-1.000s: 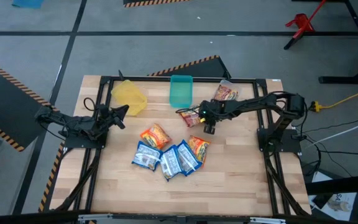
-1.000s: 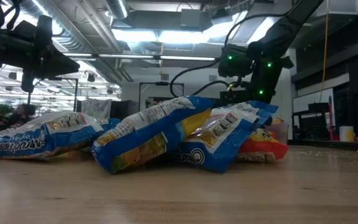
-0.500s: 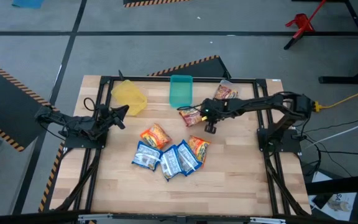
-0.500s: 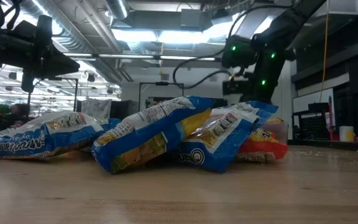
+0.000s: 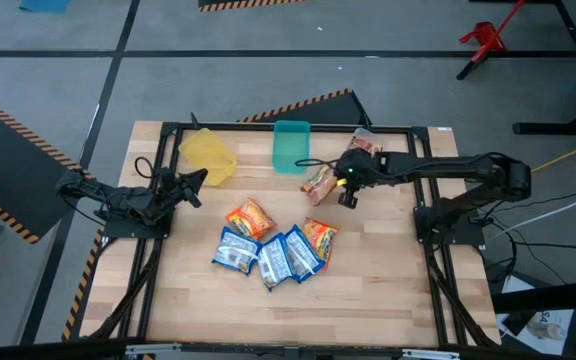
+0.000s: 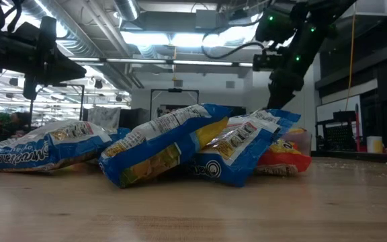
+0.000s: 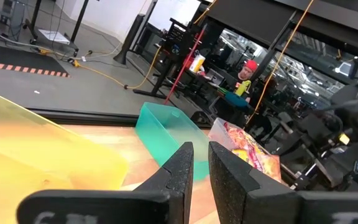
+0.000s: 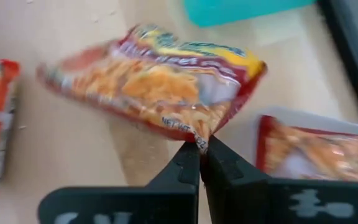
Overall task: Sort Maruchan noodles
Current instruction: Put the red noodle pack into the transparent bin
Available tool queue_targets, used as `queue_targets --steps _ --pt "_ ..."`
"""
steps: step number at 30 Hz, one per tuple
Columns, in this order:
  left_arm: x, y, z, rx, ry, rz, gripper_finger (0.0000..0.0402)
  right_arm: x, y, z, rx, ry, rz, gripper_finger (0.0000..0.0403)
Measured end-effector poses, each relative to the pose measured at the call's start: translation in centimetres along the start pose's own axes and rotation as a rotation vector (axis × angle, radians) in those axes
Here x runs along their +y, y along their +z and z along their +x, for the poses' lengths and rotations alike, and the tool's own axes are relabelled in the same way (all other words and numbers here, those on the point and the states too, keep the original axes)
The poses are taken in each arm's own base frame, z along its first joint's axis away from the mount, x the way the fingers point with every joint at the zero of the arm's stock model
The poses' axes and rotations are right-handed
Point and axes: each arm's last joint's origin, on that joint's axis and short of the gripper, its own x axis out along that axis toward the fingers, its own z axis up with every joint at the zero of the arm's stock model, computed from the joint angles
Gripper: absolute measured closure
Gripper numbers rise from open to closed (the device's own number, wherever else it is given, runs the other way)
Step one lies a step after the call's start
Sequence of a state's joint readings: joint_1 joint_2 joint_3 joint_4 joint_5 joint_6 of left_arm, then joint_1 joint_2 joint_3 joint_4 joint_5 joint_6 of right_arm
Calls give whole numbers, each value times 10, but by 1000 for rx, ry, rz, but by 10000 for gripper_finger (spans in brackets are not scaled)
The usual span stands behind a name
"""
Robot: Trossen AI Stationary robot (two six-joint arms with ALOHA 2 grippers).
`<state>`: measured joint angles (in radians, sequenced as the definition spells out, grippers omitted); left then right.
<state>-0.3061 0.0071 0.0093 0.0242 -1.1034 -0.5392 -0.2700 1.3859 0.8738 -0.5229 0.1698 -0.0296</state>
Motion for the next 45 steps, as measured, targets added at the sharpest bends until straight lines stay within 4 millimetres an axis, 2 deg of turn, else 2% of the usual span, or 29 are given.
queue_targets --steps 21,28,38,45 --pt "0 0 0 -2 5 3 357 -48 1 -38 -163 -182 88 403" --pt "0 0 0 -2 5 3 357 -69 -9 -57 -173 -276 151 403" --pt "0 0 0 -2 6 2 357 -95 -35 -52 5 -345 199 403" --pt "0 0 0 -2 5 2 357 -99 -51 -44 94 -309 135 403"
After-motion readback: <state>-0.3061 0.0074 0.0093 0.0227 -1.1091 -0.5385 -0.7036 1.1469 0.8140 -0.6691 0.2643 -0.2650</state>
